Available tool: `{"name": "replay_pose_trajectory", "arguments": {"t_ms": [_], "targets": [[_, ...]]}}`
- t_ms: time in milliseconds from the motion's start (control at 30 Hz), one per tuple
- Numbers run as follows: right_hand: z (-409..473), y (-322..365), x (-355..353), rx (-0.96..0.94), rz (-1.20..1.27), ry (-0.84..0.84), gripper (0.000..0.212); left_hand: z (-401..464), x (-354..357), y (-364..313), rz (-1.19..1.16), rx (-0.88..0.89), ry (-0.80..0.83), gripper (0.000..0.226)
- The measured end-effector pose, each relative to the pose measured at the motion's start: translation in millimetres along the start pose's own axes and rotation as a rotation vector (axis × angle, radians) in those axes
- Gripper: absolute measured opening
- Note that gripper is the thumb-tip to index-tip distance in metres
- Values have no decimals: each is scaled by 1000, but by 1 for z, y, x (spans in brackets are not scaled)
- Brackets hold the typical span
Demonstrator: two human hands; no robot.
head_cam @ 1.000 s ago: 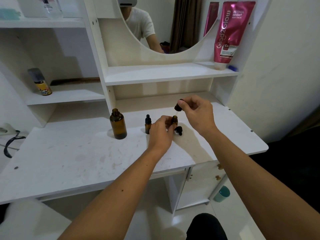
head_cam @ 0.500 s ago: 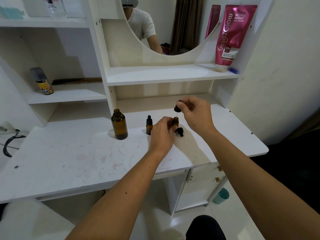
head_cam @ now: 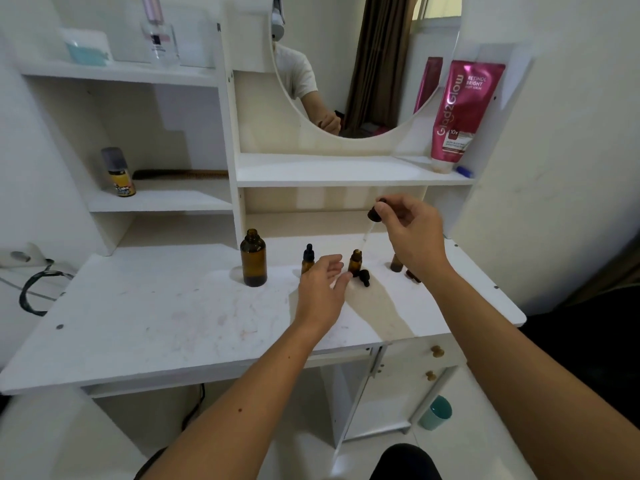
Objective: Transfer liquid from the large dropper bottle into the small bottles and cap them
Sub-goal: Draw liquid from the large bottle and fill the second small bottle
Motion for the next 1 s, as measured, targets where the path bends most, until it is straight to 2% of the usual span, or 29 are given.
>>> {"name": "replay_pose_trajectory", "arguments": {"t_ms": [233,367,600,733,1000], "targets": [[-3,23,1,-35,29,-29,17,-26,-35,4,-129,-28,12,42],[-9,37,18,-53,128,-17,14,-34,-61,6,-105,-6,-13,40],[-4,64,64,-20,371,33,16,-43,-126,14,17,92,-282,30],[1,77,89,10,476,49,18,-38,-154,24,27,38,-373,39],[9,89,118,-50,407,105,15,-22,-154,32,-36,-78,-253,62]]}}
Point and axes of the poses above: each hand's wrist, its own z-axis towards the middle knuckle, its own x-axis out of the palm, y = z × x, the point moved 3 cm from there along z, towards the middle knuckle, and after that the axes turned 6 degrees about y, right-handed, at the moved point
